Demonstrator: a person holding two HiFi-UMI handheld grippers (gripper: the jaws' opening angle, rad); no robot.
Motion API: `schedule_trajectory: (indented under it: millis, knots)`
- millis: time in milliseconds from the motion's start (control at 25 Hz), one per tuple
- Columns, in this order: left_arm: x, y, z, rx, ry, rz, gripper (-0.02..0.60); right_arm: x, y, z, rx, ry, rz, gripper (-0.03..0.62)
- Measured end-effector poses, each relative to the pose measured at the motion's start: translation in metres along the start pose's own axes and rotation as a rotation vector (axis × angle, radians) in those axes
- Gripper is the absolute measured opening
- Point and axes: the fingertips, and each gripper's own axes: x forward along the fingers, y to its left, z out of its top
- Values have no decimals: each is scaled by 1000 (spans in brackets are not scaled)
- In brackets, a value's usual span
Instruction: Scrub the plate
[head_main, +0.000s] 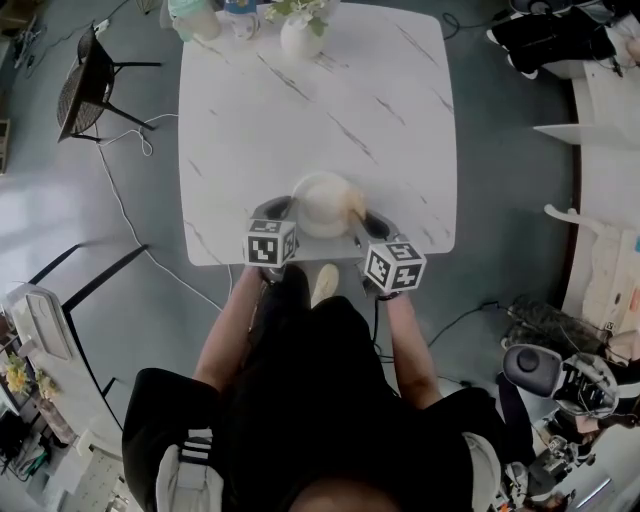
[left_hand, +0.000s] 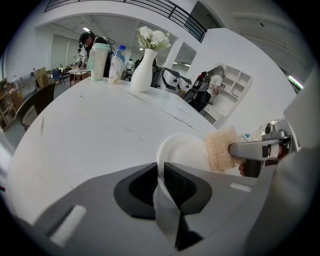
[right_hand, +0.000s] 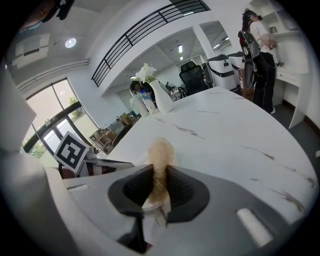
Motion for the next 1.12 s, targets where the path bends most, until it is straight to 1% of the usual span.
schedule_trajectory:
  millis: [480, 640, 920, 1120]
  knots:
    - [0, 0, -1, 9, -5, 9, 48, 0, 5, 3, -10, -5, 14, 69]
    - [0, 0, 0, 10, -4, 11, 48, -2, 16, 10, -21, -27, 52, 69]
    - [-1, -1, 0, 11, -5, 11, 48, -7, 48, 29, -57, -81, 124, 69]
    - [0, 0, 1, 14, -7, 15, 48, -2, 70, 26, -78, -73, 174, 69]
